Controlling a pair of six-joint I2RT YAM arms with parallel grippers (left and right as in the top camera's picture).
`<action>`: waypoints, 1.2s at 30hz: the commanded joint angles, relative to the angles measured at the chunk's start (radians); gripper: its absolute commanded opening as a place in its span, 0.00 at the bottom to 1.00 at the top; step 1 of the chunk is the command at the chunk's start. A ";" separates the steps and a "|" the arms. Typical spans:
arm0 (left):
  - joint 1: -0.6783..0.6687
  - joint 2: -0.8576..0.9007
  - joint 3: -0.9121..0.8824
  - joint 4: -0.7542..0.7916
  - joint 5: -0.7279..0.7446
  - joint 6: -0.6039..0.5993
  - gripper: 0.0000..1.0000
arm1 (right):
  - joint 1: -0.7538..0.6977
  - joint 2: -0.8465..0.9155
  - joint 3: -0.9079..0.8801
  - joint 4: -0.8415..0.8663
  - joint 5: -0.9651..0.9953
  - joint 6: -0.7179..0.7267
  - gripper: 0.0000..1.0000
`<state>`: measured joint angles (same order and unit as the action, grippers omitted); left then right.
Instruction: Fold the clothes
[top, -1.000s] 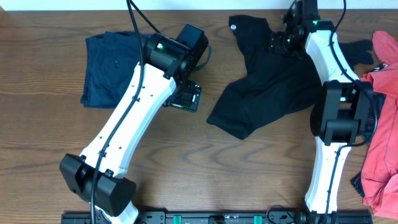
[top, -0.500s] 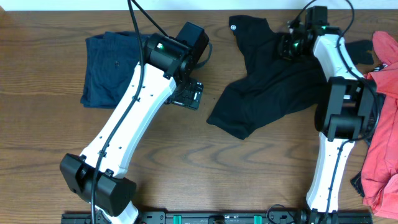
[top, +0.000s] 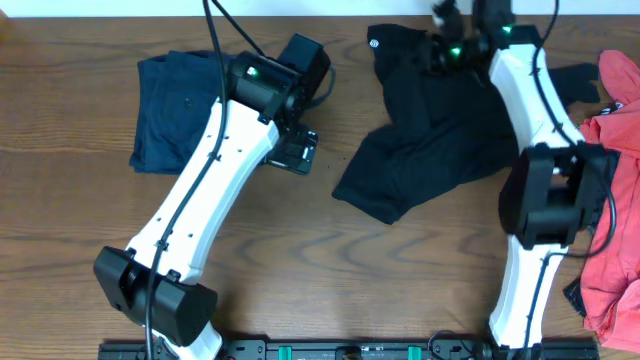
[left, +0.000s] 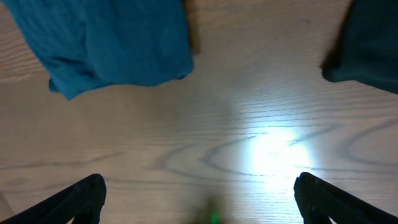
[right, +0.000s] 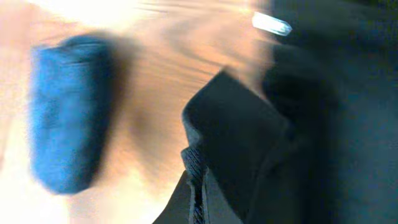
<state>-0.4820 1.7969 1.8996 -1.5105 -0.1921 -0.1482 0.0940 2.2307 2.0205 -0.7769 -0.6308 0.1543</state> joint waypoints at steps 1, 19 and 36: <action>0.035 -0.022 0.011 -0.012 -0.029 0.013 0.98 | 0.108 -0.044 0.010 0.014 -0.053 -0.020 0.01; 0.091 -0.022 0.008 -0.023 0.172 0.014 0.98 | 0.208 -0.178 0.010 -0.079 0.283 -0.012 0.79; 0.029 -0.018 -0.679 0.820 0.699 -0.154 0.96 | -0.224 -0.503 0.010 -0.495 0.244 0.013 0.86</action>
<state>-0.4545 1.7786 1.2846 -0.7578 0.4118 -0.2169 -0.1005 1.7264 2.0281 -1.2556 -0.3561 0.1539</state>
